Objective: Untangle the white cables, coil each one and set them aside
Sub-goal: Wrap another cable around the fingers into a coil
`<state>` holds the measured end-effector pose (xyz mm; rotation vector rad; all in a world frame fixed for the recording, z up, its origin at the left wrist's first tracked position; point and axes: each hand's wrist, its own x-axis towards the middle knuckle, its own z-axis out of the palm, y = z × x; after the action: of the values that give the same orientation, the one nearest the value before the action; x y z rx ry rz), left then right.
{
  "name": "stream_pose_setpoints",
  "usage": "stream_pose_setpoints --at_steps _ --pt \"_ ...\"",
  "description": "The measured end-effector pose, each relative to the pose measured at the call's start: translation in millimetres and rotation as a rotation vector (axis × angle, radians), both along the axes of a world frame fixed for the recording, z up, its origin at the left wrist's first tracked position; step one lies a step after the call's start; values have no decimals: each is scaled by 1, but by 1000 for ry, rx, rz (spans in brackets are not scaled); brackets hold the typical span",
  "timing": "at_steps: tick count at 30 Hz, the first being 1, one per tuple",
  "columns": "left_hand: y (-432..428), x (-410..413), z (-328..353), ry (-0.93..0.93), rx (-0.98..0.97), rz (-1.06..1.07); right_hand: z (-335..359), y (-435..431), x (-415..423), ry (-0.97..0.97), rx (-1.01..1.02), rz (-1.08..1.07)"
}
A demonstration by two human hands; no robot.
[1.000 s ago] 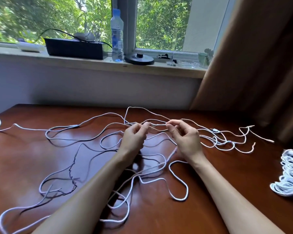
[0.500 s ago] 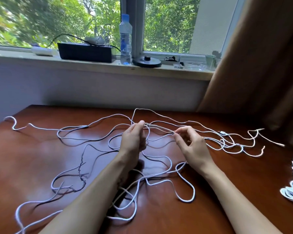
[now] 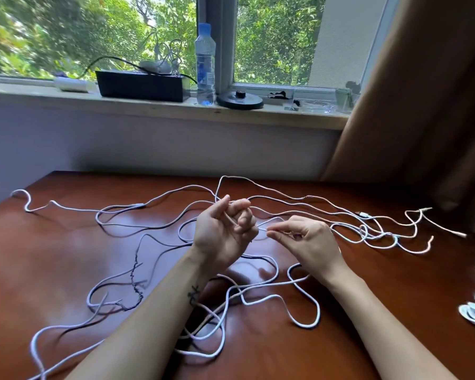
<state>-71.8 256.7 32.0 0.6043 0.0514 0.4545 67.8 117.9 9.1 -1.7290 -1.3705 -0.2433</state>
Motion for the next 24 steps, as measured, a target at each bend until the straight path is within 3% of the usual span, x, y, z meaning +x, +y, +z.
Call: stream_pose_setpoints --at_steps 7,11,16,19,24 --pt "9 12 -2 -10 -33 203 0 6 -13 72 -46 169" --pt "11 15 -4 33 83 308 -2 8 -21 109 -61 164" --pt "19 17 -12 141 303 465 5 4 -22 509 -82 133" --pt "21 17 -16 194 478 548 7 5 -21 574 21 71" --pt "16 14 -17 239 733 586 13 5 -29 939 140 187"
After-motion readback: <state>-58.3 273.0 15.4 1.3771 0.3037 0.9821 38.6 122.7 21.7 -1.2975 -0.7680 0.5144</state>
